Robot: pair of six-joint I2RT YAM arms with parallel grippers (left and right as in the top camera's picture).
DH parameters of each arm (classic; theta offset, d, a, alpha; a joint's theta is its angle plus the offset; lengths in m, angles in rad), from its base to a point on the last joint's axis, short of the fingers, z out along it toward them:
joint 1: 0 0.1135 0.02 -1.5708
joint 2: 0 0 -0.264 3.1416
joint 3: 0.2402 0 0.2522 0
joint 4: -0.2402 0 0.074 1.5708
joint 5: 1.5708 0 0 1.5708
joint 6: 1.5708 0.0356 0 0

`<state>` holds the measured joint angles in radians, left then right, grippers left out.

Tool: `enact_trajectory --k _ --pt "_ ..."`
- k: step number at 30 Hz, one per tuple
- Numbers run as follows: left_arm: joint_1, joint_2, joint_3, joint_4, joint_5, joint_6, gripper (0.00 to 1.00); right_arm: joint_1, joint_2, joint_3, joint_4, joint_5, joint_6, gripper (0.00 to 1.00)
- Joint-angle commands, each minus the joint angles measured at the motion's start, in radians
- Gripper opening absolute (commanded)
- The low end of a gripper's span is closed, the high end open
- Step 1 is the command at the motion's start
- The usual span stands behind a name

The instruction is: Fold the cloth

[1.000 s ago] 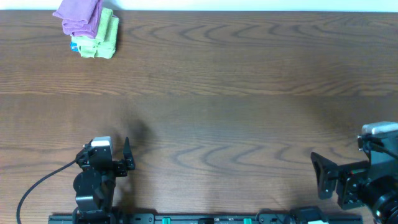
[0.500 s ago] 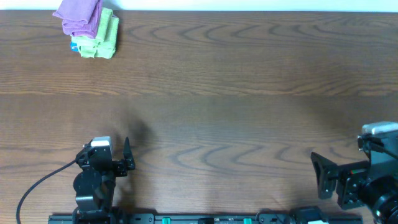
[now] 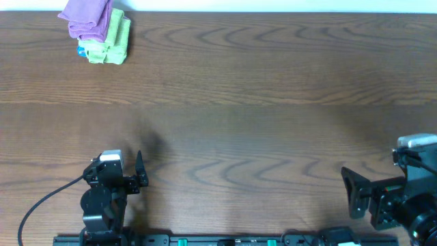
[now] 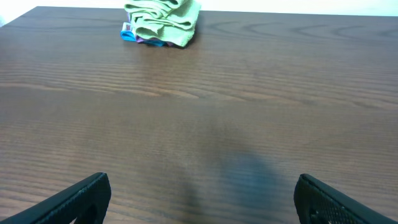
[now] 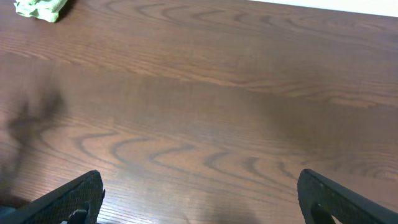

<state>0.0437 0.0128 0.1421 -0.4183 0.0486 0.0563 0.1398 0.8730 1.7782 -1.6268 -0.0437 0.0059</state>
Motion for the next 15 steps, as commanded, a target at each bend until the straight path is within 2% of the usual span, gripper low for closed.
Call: enact_trajectory --k 1,8,15 --pt "-0.005 -0.008 -0.021 0.003 -0.003 -0.003 0.95 0.005 0.004 -0.001 -0.001 0.013 -0.014 0.99" --pt "-0.005 -0.008 -0.021 0.004 -0.003 -0.003 0.95 -0.013 -0.011 -0.029 0.026 0.033 -0.023 0.99" --pt "-0.005 -0.008 -0.021 0.003 -0.003 -0.003 0.95 -0.059 -0.205 -0.314 0.257 0.032 -0.022 0.99"
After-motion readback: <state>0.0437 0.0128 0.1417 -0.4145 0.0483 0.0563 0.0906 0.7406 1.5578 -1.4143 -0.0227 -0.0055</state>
